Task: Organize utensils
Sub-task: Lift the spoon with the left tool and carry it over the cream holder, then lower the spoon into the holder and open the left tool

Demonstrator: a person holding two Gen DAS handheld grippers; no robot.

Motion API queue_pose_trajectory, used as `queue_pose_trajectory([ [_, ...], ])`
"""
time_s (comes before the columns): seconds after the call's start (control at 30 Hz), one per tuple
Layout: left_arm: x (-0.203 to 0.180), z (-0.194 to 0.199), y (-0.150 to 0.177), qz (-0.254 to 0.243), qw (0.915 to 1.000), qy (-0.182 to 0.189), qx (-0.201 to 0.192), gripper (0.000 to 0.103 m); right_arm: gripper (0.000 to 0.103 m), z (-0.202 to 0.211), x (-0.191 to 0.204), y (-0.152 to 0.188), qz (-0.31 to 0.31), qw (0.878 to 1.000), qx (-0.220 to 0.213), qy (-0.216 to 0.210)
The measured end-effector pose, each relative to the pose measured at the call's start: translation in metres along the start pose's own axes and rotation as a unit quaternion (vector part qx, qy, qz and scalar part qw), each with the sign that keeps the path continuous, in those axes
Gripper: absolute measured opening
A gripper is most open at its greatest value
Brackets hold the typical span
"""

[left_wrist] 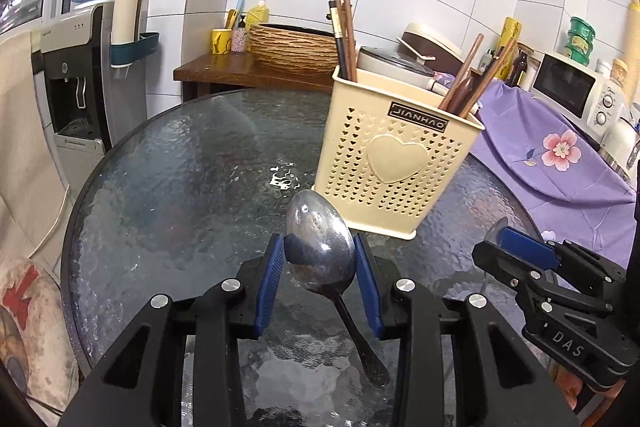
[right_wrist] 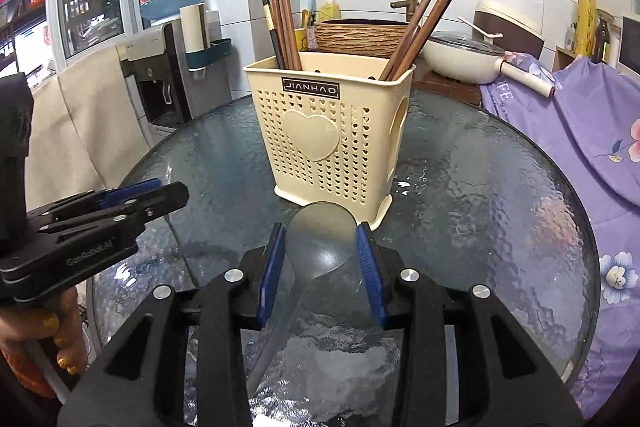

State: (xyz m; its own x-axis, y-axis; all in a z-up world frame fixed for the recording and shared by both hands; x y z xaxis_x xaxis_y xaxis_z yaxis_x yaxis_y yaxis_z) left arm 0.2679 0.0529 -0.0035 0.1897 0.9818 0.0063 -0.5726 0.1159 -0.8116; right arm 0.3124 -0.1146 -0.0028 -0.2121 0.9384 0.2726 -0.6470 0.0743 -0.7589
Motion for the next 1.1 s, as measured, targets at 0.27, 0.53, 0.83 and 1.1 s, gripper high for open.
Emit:
queue_pose_trajectory([
  [0.27, -0.003, 0.015, -0.016, -0.013, 0.9997, 0.002, -0.023, 0.035, 0.037, 0.017, 0.004, -0.007, 0.008, 1.0, -0.012, -0.017],
  [0.53, 0.005, 0.033, -0.077, -0.012, 0.9952, -0.024, -0.095, 0.035, 0.037, 0.044, 0.019, -0.051, 0.047, 0.994, -0.096, -0.008],
  [0.83, 0.015, 0.031, -0.177, -0.004, 0.9786, -0.097, -0.181, 0.035, 0.037, 0.058, 0.035, -0.156, 0.057, 0.974, -0.216, 0.033],
  [1.1, 0.007, -0.021, -0.172, -0.039, 0.978, -0.121, -0.166, 0.035, 0.037, 0.014, 0.037, -0.186, 0.061, 0.965, -0.247, 0.069],
])
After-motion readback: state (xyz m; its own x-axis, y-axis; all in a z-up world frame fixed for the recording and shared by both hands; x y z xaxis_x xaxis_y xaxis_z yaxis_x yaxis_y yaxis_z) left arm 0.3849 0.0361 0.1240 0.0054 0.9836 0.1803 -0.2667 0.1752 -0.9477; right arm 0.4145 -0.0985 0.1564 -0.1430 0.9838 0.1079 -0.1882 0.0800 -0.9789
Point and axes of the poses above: each gripper's, at about its wrist camera, not at the fingertips, and z roughly against the way its jaws point, x to its left, y to its underside, the point moved 1 cm from there along -z, roughly the way its jaws point, and after that the axes turned 15 degrees about -z, right-handed, at the moved point
